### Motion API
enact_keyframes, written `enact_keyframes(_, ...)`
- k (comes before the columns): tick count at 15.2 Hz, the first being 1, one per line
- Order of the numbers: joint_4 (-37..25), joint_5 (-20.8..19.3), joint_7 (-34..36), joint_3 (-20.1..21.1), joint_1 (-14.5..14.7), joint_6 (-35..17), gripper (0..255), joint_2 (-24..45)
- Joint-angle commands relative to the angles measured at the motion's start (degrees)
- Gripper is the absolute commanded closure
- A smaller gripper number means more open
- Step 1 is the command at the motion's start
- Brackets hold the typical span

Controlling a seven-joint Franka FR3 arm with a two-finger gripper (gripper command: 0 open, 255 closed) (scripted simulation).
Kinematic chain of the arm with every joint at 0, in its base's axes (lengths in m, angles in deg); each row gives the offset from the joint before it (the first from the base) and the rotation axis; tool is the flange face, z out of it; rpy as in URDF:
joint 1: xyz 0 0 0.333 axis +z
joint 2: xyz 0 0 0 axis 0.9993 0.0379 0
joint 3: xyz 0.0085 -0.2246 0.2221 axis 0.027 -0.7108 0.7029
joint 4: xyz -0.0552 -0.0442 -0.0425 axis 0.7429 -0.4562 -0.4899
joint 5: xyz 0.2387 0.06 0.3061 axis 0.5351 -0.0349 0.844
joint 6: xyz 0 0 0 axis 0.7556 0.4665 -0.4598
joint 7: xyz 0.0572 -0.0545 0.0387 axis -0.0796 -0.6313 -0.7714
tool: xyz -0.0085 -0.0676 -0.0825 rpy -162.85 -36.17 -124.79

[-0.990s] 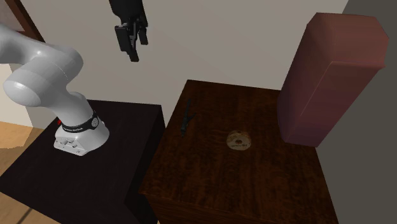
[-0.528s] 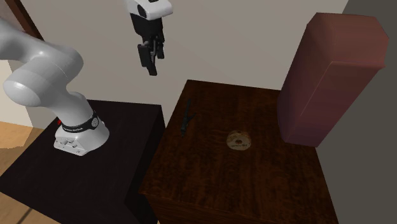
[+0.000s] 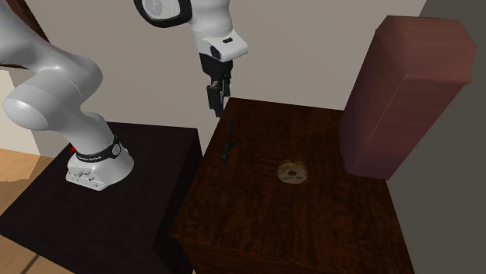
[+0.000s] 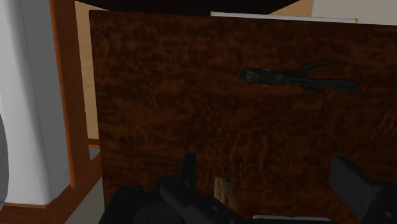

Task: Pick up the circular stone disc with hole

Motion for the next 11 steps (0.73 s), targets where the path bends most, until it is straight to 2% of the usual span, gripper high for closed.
enact_keyframes(1, -0.77, -0.76, 1.26, 0.95, -0.32, -4.39, 0, 4.46)
enact_keyframes(6, -4.58, -4.4, 4.65, 2.42, -1.62, -13.11, 0, 15.83)
enact_keyframes(11, -10.47, -10.06, 9.37, 2.8, -2.35, -19.7, 0, 27.43)
